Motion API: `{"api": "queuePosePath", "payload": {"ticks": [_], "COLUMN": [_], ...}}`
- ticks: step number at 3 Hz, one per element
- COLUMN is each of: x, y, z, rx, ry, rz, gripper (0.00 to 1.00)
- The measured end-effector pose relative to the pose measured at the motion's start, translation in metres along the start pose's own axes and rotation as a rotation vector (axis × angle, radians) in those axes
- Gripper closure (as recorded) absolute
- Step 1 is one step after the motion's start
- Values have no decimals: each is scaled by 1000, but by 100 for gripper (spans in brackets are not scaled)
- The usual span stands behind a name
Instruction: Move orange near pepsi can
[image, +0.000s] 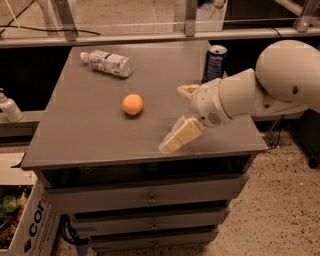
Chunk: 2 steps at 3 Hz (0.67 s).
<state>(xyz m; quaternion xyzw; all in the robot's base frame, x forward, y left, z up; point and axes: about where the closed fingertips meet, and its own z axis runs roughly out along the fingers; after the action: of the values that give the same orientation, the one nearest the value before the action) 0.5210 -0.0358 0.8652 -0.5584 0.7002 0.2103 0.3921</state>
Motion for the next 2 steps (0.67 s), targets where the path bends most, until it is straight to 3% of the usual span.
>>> {"api": "queuePosePath", "payload": {"ticks": [2], "x": [-12], "y": [-44], "z": [34], "rx": [91], "ry": [-135], "rz": [-7], "gripper": [0]}}
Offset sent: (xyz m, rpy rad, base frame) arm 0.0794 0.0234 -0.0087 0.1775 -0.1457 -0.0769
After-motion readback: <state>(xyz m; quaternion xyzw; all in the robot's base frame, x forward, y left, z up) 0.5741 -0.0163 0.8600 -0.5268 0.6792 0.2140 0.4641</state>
